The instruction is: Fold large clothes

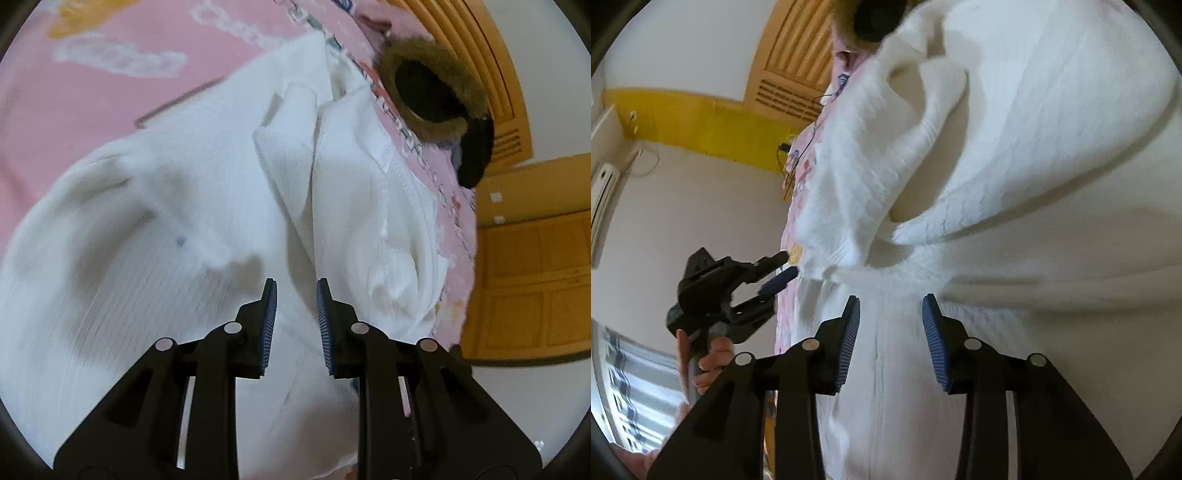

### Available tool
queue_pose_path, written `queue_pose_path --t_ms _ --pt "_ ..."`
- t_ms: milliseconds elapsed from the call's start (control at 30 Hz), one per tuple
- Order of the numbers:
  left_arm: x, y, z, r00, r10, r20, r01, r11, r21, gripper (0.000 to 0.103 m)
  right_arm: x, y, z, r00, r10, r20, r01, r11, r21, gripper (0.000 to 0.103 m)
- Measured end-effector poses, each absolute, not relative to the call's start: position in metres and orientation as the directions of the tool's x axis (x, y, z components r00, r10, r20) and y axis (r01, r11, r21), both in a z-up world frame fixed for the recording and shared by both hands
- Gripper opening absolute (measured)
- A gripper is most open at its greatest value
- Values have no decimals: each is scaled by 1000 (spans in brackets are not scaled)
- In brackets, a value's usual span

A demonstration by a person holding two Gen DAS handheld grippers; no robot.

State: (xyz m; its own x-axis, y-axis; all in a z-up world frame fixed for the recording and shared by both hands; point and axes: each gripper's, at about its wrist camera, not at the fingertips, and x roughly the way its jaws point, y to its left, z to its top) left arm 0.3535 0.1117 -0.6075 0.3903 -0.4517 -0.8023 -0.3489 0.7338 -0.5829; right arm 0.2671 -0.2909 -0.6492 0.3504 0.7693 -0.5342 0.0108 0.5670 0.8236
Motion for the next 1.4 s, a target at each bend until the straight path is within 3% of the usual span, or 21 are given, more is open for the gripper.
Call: queue_pose_path --t_ms 167,200,267,400,633,667,867,1033,1233,1300,1400 --pt "281 104 -577 350 -315 -882 -362 823 -438 25 233 -338 -612 363 729 -580 -34 632 774 51" --pt "267 106 -575 339 -294 -894 -363 835 -412 28 220 -349 -607 361 719 -594 -39 648 761 51" --pt "236 114 -573 311 -252 -916 -373 854 -362 50 194 -364 -602 343 710 -615 -38 665 746 51" --pt "191 138 -577 244 -175 -954 -348 902 -255 56 133 -388 -595 338 651 -680 -24 728 685 58" --pt "135 182 -583 134 -36 -990 -210 976 -64 85 63 -407 -598 364 579 -730 115 750 651 78" --pt "129 187 -584 130 -29 -991 -199 978 -55 86 52 -411 -603 370 579 -727 147 736 661 83" --pt "102 224 -609 62 40 -997 -159 987 30 90 21 -428 -639 377 606 -700 369 595 714 85" --pt "93 245 -645 -14 -5 -1000 -179 984 -3 90 8 -434 -668 394 705 -590 500 374 781 87" --pt "91 254 -672 4 -235 -972 -286 931 -227 90 17 -420 -674 442 805 -396 442 189 877 88" --pt "90 254 -677 17 -264 -964 -302 918 -257 91 21 -410 -670 420 814 -401 408 225 885 88" --pt "89 254 -678 28 -266 -964 -300 917 -262 91 33 -393 -671 383 776 -501 385 358 850 90"
